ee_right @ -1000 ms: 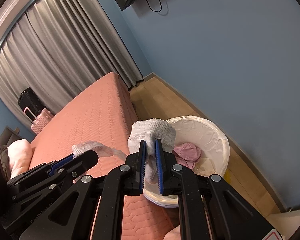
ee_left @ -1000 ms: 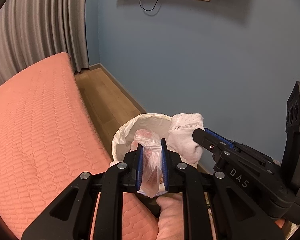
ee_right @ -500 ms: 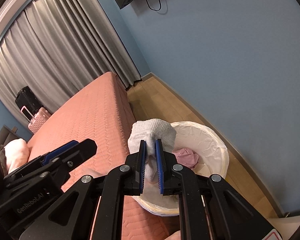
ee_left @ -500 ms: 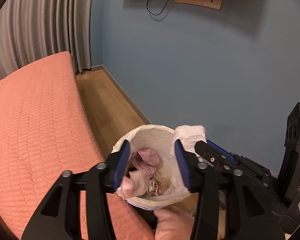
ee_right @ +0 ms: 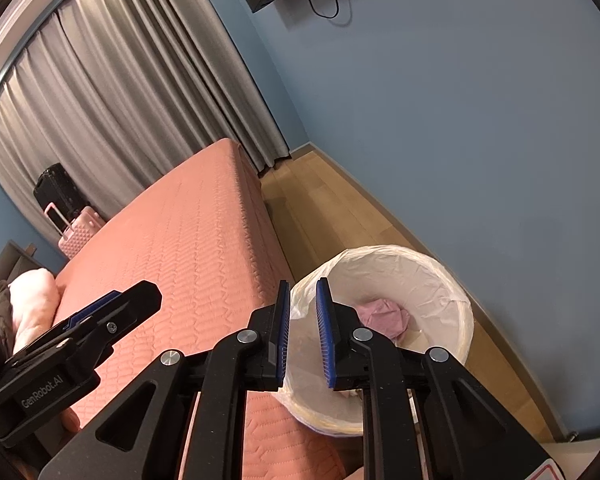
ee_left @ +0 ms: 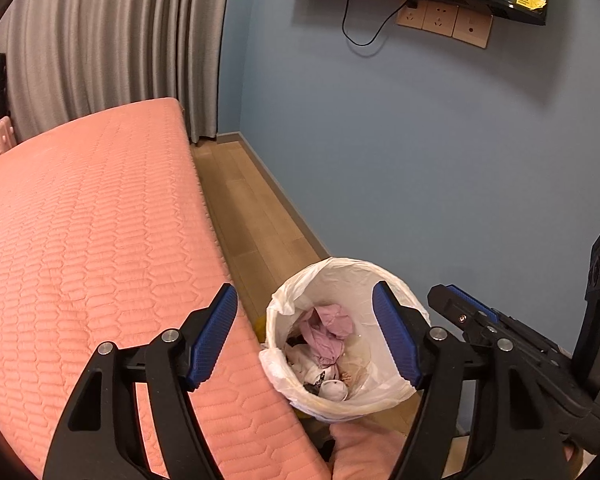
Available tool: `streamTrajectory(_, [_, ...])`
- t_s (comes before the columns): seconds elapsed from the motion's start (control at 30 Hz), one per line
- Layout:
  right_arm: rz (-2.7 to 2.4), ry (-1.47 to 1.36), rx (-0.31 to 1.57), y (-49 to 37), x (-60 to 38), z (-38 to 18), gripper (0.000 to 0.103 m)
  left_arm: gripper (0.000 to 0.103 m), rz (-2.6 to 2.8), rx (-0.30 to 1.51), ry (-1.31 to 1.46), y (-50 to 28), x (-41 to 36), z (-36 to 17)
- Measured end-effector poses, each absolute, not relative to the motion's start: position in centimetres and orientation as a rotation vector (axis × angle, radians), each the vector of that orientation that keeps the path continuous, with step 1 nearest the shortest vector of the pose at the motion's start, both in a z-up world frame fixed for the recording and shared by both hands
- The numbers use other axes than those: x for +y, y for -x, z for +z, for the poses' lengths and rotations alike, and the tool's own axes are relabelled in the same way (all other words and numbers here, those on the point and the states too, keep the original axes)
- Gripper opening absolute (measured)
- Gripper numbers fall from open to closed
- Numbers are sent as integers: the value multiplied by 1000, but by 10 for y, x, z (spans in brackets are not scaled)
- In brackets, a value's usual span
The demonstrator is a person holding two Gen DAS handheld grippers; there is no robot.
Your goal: Collect trash
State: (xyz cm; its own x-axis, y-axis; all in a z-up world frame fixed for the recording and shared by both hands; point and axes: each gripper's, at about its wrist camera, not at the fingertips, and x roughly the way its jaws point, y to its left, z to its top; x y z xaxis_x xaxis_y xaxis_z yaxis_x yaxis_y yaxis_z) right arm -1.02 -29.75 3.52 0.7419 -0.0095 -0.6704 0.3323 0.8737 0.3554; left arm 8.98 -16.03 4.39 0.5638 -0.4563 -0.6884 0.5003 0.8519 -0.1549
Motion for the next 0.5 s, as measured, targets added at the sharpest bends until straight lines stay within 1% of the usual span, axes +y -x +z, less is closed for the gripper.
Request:
streamTrajectory(0.03, [-198,-476,723,9,-296,36,24,67,-559,793,-62,-90,-159,44])
streamTrajectory(0.07, [-195,-471,725,9,-294,37,25,67,-554,794,-64,-90,-156,43])
streamTrajectory(0.2, [-190,-430,736,12,-285,40,27,67,-543,793,-62,-86,-145,42])
streamTrajectory(0.3, [-180,-407,754,14,-278,41,28,71,-526,791,-63,-83,-139,41])
streamTrajectory(0.4, [-177,-375,772,17,-270,40,28,72,-513,786,-73,-79,-132,40])
streamTrajectory(0.5, [-174,-351,779,18,-264,41,36,72,-503,791,-70,-77,-126,38])
